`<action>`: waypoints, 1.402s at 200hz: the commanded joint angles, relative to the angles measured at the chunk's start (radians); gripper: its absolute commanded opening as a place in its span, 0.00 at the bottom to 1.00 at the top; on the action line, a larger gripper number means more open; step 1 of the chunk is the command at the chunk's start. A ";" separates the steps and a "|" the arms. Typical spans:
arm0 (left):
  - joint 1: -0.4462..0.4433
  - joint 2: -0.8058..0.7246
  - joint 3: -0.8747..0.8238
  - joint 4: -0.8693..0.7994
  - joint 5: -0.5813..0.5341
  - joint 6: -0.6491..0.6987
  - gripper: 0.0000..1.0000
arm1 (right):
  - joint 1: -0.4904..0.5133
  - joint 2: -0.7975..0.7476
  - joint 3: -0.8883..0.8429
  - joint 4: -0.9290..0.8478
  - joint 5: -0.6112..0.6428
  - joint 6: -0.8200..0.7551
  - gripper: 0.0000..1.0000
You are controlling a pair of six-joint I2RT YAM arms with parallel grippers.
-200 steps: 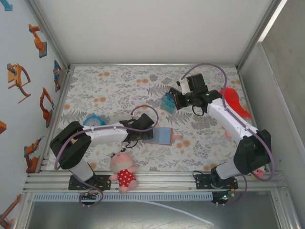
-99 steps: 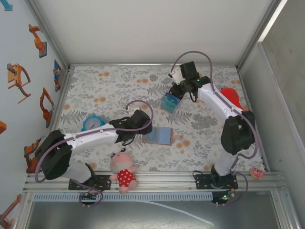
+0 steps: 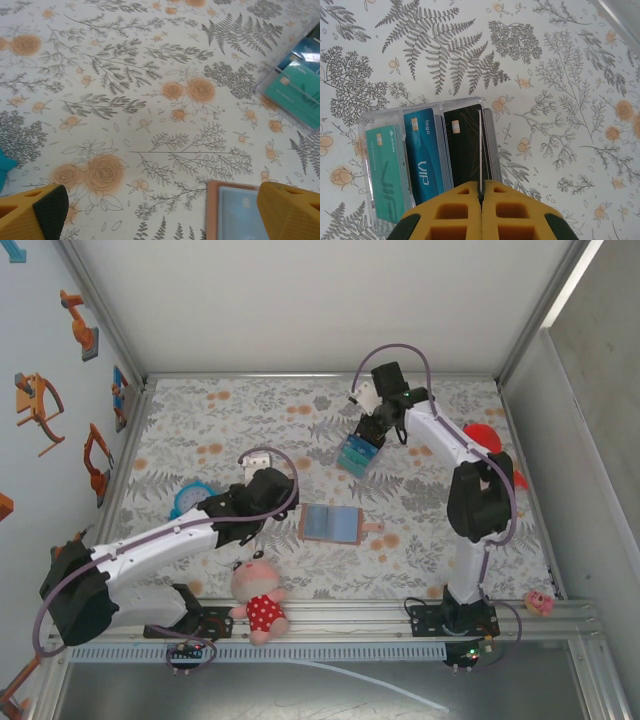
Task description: Take the credit cards out of the card holder
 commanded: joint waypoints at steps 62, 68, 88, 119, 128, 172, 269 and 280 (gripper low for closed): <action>0.059 -0.122 -0.060 -0.022 -0.038 0.011 0.97 | -0.012 0.092 0.105 -0.077 -0.044 -0.035 0.00; 0.062 -0.128 -0.064 -0.022 -0.039 0.009 0.97 | -0.013 0.097 0.109 -0.081 -0.046 -0.035 0.00; 0.068 -0.149 -0.076 -0.023 -0.043 0.002 0.97 | -0.014 0.111 0.123 -0.093 -0.053 -0.038 0.00; 0.078 -0.167 -0.083 -0.023 -0.043 0.001 0.97 | -0.017 0.126 0.131 -0.107 -0.062 -0.038 0.00; 0.079 -0.168 -0.082 -0.024 -0.044 0.003 0.97 | -0.017 0.129 0.130 -0.107 -0.065 -0.038 0.00; 0.083 -0.171 -0.081 -0.027 -0.058 -0.001 0.97 | -0.019 0.150 0.139 -0.118 -0.069 -0.038 0.00; 0.092 -0.196 -0.087 -0.036 -0.088 -0.015 0.97 | -0.020 0.142 0.146 -0.118 -0.065 -0.029 0.14; 0.093 -0.197 -0.088 -0.035 -0.088 -0.016 0.97 | -0.020 0.140 0.146 -0.118 -0.065 -0.028 0.16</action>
